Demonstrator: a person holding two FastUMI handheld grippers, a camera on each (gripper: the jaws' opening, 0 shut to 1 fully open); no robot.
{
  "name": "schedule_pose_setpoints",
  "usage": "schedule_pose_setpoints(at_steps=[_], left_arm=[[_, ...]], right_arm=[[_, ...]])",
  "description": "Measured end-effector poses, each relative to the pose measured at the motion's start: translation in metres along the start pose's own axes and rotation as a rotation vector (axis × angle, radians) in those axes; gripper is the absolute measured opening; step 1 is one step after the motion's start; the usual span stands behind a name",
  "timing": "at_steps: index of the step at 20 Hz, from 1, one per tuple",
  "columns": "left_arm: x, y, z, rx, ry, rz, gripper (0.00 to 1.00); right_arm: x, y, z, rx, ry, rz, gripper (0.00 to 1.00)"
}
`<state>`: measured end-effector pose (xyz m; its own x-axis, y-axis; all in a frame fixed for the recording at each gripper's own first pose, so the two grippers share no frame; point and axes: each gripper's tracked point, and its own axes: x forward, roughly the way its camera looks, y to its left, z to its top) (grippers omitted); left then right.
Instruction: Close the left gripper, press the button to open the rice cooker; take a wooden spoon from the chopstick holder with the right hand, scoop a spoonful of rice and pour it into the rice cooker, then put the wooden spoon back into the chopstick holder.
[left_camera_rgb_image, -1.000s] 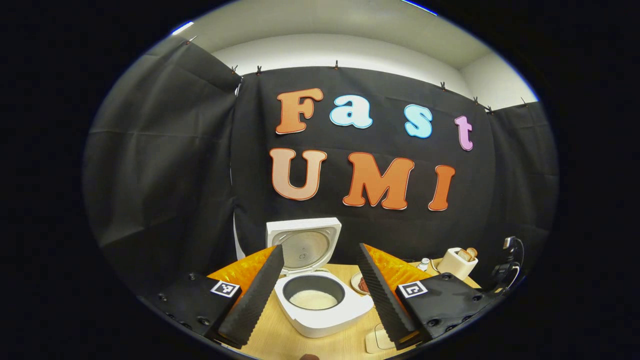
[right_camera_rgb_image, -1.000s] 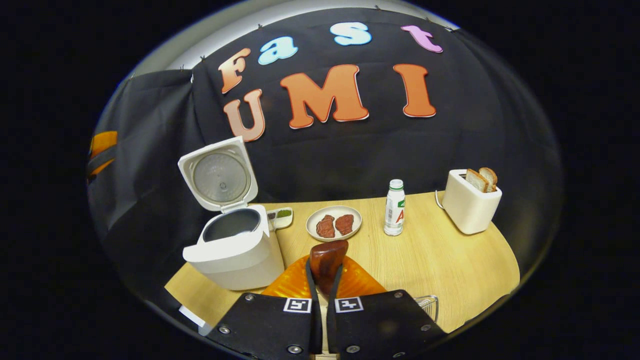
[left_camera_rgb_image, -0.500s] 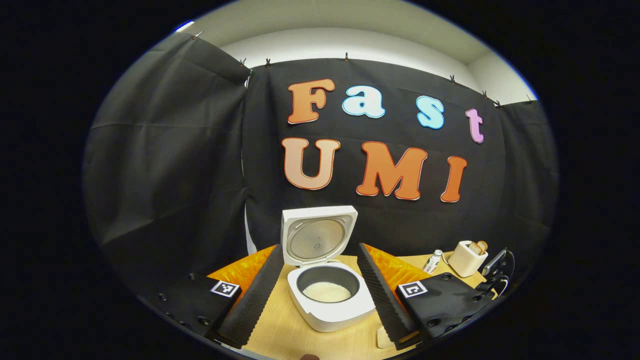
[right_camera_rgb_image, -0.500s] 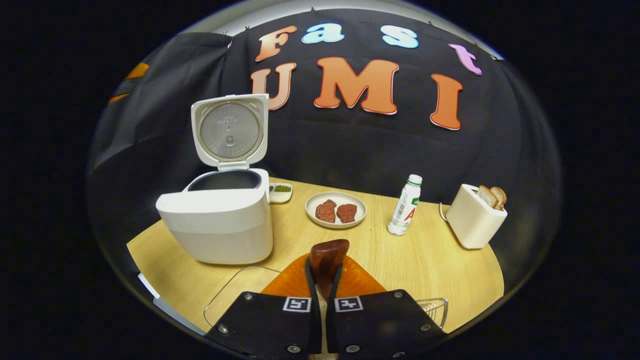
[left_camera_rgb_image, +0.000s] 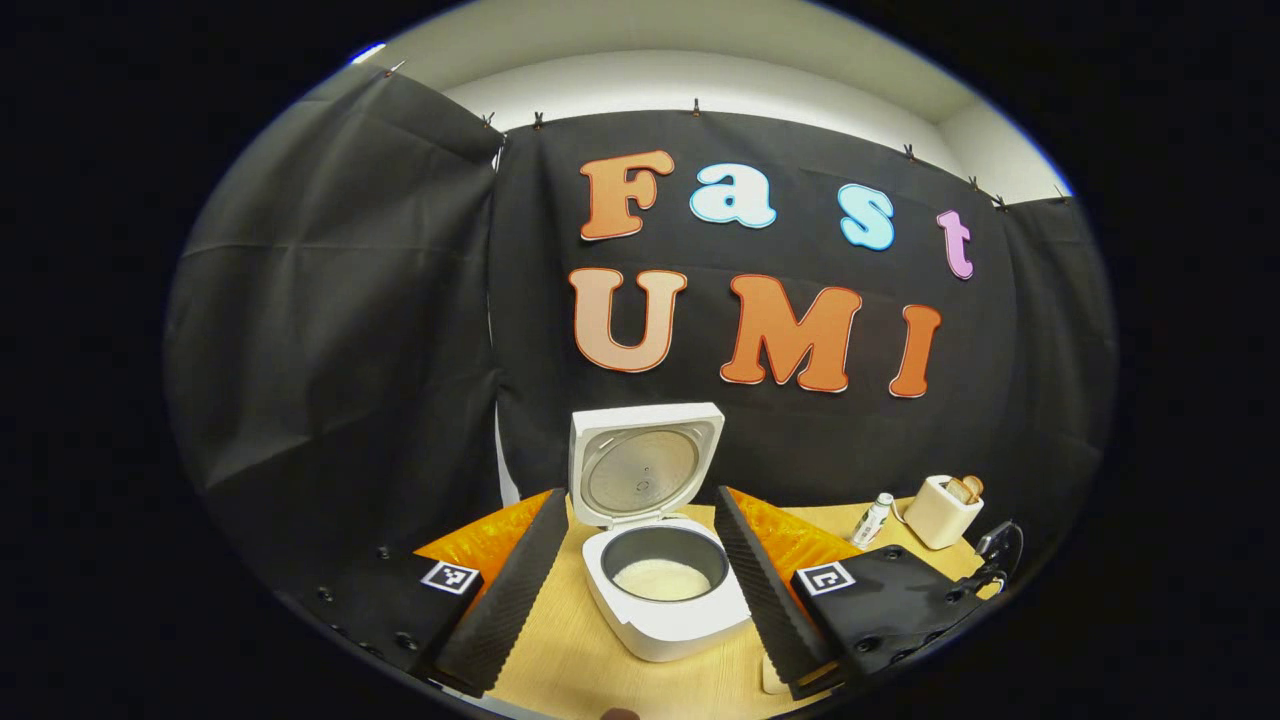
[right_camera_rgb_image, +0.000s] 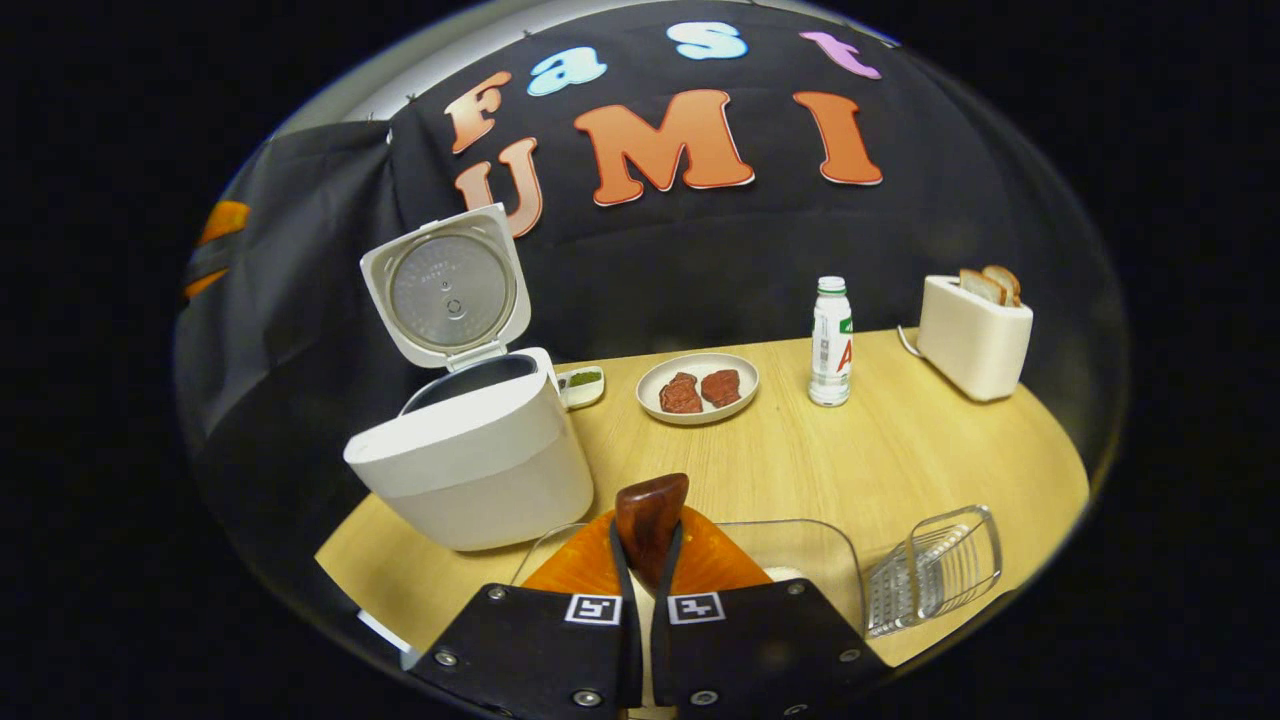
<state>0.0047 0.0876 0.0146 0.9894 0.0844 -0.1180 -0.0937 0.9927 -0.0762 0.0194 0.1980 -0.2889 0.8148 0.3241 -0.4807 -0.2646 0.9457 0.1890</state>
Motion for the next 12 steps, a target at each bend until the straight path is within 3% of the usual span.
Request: schedule_pose_setpoints(at_steps=[4, 12], left_arm=[[-0.002, 0.0, -0.002, -0.006, 0.008, 0.003, 1.0], [-0.004, -0.003, -0.006, -0.021, 0.018, -0.004, 1.0]], right_arm=[[0.006, 0.01, -0.008, 0.234, 0.033, 0.06, 0.03], [0.017, -0.015, -0.01, 0.518, 0.059, 0.032, 0.03]])
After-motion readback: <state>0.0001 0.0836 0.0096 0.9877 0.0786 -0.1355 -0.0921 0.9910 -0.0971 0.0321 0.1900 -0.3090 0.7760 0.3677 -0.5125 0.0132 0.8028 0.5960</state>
